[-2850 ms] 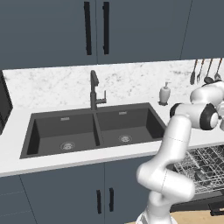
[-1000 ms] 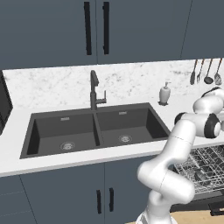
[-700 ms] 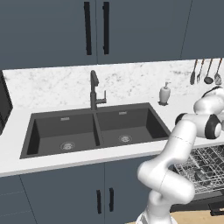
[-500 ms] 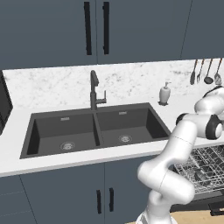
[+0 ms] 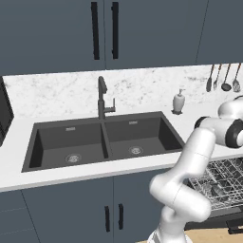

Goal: Pick up the cup and bowl from the counter, place them in the dishwasher, and close the dishwasher door.

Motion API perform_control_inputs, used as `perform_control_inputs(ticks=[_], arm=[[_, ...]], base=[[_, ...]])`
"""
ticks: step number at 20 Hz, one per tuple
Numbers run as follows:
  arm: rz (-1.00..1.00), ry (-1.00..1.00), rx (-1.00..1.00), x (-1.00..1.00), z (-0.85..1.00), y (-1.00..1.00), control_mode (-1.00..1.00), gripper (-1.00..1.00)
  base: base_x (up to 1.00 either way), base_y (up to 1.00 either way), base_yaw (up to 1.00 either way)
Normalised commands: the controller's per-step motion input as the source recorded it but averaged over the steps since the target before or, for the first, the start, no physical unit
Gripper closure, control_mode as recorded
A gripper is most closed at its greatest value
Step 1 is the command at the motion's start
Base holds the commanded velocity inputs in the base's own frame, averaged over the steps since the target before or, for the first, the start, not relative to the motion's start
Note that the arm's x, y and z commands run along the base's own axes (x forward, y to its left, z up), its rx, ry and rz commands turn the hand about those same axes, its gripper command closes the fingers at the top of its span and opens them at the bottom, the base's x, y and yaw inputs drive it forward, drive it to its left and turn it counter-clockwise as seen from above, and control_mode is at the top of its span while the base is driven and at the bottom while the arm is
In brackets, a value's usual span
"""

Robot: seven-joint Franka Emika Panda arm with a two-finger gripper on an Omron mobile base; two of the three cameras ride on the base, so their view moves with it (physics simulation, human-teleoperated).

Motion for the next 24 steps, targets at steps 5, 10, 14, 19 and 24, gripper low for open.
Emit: perform_control_inputs(ticks=[5,10,14,19,24], arm=[[0.09,-0.01,0.0,-0.88,-0.57,0.46,-1.0,1.0],[0.05,-0.02,-0.01,-0.52,-0.81,0.15,-1.0,1.0],[0.0,0.0,0.0,-0.04,-0.55,0.0,-1.0,1.0],[0.0,-0.03,0.0,-0.29,-0.32,-0.06,-1.0,1.0],[0.0,-0.15,0.12,-0.58,0.13,-0.38,-1.0,1.0]], base=[[0.0,0.0,0.0],[0.0,0.0,0.0],[0.0,0.0,0.0],[0.0,0.0,0.0],[0.0,0.0,0.0]])
